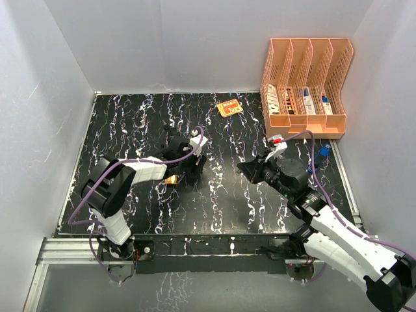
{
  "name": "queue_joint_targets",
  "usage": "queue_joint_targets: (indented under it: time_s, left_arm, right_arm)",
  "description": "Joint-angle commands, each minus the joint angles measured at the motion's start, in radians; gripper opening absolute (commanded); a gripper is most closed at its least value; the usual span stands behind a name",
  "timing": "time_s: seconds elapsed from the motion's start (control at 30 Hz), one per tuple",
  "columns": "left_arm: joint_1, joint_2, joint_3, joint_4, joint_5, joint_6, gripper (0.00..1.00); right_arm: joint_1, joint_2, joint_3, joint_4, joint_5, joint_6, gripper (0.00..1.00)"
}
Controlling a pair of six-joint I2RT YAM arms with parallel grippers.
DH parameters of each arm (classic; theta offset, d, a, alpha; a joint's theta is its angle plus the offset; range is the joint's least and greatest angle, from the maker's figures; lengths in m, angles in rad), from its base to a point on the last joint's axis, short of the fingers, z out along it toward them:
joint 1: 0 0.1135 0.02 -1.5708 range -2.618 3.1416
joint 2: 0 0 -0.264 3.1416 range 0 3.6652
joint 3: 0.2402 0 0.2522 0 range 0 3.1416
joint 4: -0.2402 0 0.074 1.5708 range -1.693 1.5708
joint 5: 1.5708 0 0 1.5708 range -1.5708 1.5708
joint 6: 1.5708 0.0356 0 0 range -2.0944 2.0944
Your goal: Unlock with the key
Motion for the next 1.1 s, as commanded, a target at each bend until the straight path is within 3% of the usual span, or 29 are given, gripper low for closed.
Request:
queue_joint_targets:
  time_s: [0.0,0.47,1.07]
  left_arm:
    - [0.006,0.023,0.028,-0.038,0.021,0.000,0.64]
    - [0.006,0.012,-0.019,-0.037,0.027,-0.035,0.49]
    - [0.004,0.031,-0.033,-0.022,0.045,-0.071,0.38]
  right_arm:
    - [-0.003,-0.012,0.012,0.022,-0.002,-0.014,0.00]
    - [-0.003,-0.012,0.009,0.024,-0.003,-0.014,0.00]
    - [-0.003,0.021,0.026,0.030,-0.007,-0.017,0.00]
